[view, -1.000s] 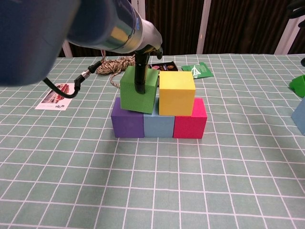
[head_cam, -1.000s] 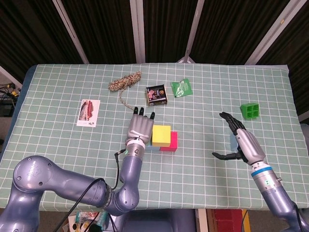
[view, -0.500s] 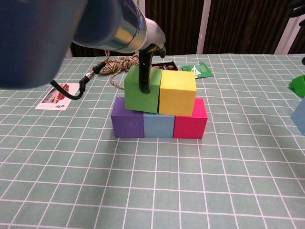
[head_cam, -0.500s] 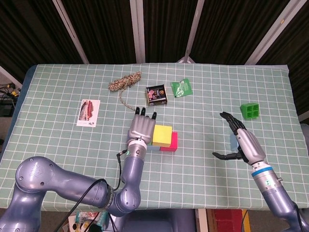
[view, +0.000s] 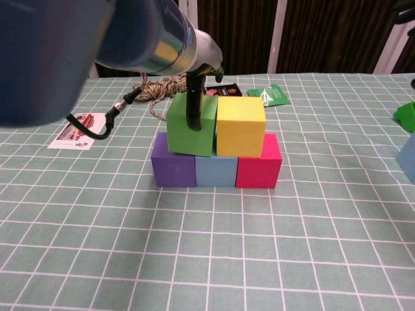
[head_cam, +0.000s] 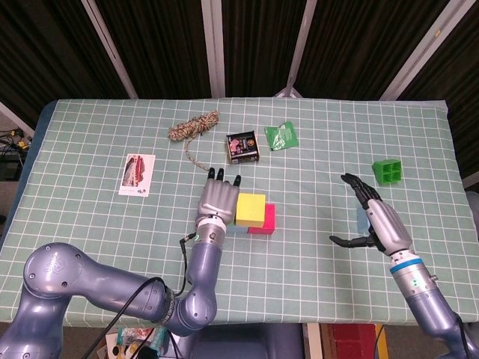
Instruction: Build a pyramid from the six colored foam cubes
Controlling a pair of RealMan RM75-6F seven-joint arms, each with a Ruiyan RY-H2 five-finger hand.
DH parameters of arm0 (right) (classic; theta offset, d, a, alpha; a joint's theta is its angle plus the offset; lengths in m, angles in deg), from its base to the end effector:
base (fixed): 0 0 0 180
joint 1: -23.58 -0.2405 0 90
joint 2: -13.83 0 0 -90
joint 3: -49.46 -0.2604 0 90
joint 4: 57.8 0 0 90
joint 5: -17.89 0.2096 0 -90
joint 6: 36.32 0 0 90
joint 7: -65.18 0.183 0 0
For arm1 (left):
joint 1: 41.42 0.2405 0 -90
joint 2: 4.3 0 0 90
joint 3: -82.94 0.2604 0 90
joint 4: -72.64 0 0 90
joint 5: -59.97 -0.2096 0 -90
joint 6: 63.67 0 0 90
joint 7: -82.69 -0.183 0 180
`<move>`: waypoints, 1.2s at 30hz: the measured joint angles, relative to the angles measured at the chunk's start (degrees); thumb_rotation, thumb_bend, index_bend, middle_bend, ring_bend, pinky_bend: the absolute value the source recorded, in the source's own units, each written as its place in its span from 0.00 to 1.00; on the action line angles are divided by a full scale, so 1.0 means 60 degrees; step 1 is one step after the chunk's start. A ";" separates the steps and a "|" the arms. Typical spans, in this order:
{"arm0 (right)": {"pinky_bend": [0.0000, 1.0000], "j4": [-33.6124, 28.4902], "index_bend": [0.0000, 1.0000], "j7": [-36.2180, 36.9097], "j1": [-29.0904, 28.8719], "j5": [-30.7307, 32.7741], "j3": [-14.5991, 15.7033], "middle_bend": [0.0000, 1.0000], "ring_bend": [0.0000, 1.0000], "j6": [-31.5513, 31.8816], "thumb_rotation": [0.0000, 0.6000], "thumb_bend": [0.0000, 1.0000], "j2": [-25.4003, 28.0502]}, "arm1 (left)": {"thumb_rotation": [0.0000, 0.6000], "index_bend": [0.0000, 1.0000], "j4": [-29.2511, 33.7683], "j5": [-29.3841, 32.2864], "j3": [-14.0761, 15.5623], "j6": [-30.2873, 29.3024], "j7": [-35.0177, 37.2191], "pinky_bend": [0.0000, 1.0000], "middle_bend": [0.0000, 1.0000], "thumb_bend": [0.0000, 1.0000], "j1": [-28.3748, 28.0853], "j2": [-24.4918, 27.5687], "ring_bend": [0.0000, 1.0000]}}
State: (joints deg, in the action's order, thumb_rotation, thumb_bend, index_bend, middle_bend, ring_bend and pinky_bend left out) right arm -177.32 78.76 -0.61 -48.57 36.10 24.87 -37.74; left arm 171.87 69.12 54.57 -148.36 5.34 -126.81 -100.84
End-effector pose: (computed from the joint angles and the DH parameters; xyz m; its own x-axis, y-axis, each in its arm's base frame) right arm -0.1760 -0.3095 0.1508 -0.1242 -0.2763 0.9530 -0.9865 -0.0693 -0.1487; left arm 0.0642 0.3785 -0.0396 0.7311 0.3371 0.5931 0.6757 -0.2373 -0.6980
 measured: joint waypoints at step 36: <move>0.00 -0.0062 0.00 -0.0135 -0.0002 0.0012 0.0032 0.00 0.00 0.0006 1.00 0.13 -0.0027 | 1.00 0.05 0.0081 -0.0152 -0.0230 -0.0820 -0.0257 0.04 0.33 0.41 0.0070 -0.0289 0.03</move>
State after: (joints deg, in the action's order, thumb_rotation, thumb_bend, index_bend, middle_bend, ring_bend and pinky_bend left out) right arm -177.70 77.95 -0.62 -48.50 36.29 24.90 -37.91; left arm 172.35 68.20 53.19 -153.28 3.80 -126.39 -102.58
